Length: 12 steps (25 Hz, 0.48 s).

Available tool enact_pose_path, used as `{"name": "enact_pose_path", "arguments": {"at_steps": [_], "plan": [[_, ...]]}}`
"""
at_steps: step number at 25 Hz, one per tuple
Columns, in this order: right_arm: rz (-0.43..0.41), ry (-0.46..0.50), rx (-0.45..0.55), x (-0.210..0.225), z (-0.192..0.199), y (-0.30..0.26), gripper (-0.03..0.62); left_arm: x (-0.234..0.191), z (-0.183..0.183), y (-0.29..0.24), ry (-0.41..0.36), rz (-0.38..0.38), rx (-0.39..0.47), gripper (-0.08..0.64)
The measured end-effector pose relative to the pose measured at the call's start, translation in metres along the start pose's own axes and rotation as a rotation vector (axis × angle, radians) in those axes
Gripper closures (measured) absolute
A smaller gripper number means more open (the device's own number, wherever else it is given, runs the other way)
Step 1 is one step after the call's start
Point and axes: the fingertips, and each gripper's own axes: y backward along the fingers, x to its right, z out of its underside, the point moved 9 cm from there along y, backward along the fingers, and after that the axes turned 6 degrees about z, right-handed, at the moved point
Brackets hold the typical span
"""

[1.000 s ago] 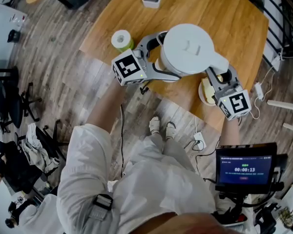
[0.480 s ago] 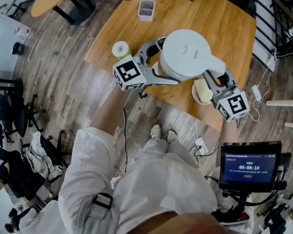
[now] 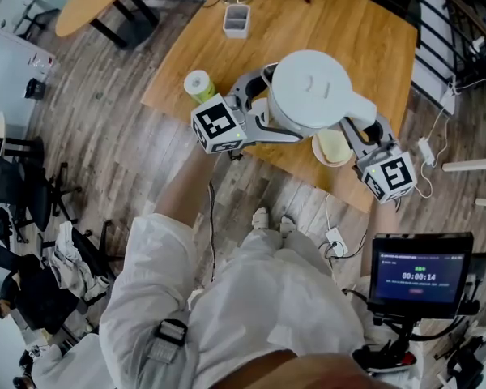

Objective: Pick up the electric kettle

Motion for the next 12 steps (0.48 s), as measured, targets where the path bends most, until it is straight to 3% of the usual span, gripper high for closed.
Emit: {"name": "enact_pose_path", "arguments": {"at_steps": [12], "plan": [[-0.003,0.004,0.014,0.004,-0.006,0.032,0.477,0.025,-0.013,-0.019,-0.007,-0.006,0.006,-0.023]]}}
